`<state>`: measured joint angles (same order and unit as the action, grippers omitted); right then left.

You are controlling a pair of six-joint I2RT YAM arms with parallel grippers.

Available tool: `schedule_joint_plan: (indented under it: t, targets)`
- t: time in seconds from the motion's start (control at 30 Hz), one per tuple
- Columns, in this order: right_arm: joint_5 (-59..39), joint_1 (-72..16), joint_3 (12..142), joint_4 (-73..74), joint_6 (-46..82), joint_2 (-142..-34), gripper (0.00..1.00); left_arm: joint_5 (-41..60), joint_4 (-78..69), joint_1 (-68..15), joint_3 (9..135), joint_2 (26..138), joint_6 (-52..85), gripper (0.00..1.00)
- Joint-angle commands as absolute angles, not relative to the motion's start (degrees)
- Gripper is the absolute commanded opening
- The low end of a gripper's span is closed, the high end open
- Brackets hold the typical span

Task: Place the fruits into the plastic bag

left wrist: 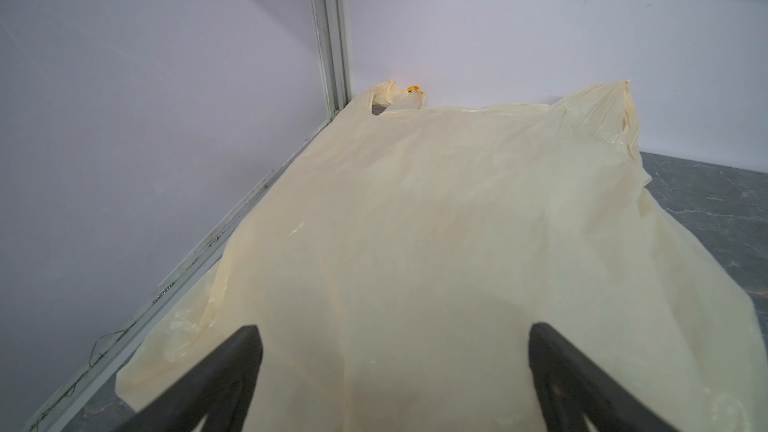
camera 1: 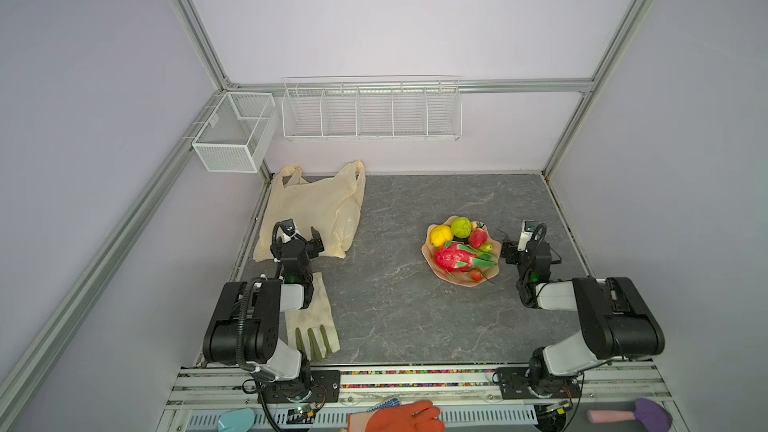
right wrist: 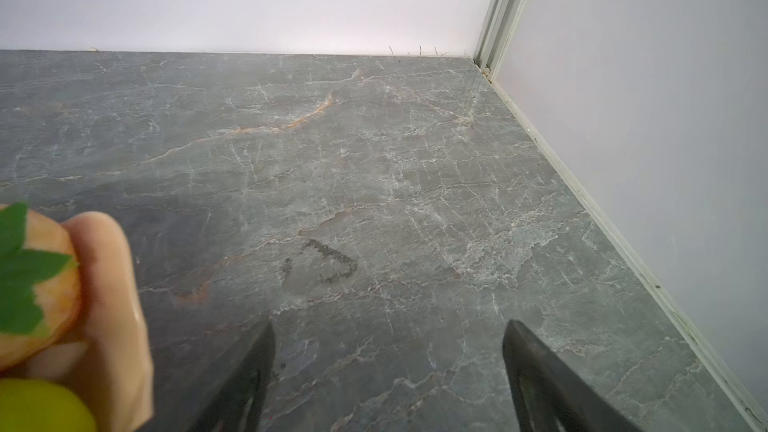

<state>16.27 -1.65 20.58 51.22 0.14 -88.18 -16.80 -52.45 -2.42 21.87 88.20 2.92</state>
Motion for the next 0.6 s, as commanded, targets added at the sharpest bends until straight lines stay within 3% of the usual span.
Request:
schedule_joint_plan:
  t: [0.0, 0.57]
  targets:
    - [16.22, -1.89, 20.92, 52.38, -0.18, -87.98, 0.88, -17.49, -53.74, -2.55, 21.34, 88.69, 3.09, 1.0]
    - [17.4, -1.98, 21.0, 51.29, 0.06, -86.22, 0.88, -15.75, -54.77, -2.64, 20.45, 87.47, 2.28, 1.0]
